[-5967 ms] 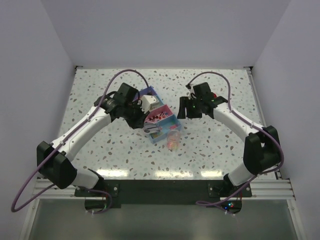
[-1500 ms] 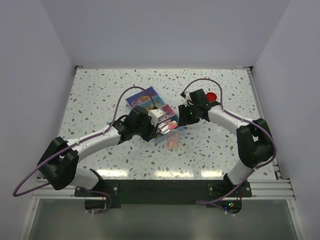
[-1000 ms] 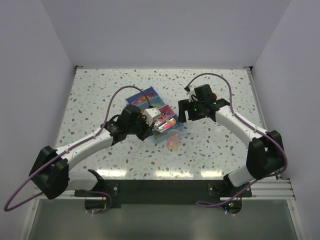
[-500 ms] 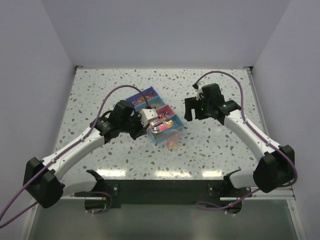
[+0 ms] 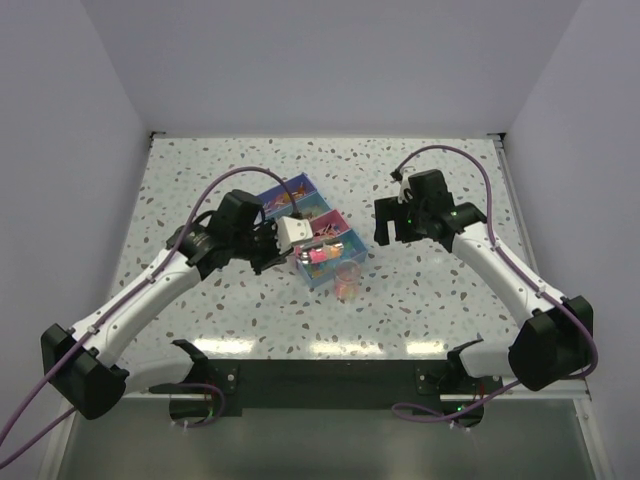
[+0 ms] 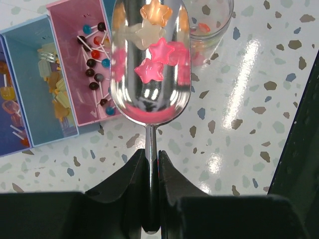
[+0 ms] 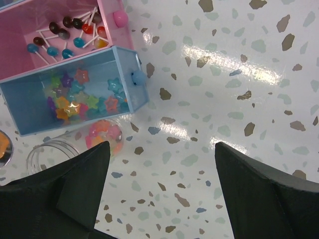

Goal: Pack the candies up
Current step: Place the fake candies in the packing bottle.

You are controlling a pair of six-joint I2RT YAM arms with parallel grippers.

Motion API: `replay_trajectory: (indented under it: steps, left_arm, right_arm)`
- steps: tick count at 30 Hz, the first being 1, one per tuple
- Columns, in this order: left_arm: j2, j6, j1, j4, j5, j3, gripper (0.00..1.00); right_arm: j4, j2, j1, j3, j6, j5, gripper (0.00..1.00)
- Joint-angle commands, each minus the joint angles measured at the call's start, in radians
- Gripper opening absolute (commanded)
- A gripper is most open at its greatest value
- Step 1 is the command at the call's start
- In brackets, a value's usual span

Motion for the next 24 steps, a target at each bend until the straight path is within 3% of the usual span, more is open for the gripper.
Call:
replay_trajectory:
  steps: [1,24]
  left_arm:
    - [-0.016,0.069,-0.004,-0.054,0.040,0.056,0.00]
    - [0.119,0.069,-0.166,-0.228,-0.160,0.238,0.00]
  right_arm:
    - [-0.005,-0.037,-0.001,-0.002,-0.001,0.026,0.89]
    - [0.009,-0.016,-0.003,-0.031,-0.006,-0.013,0.89]
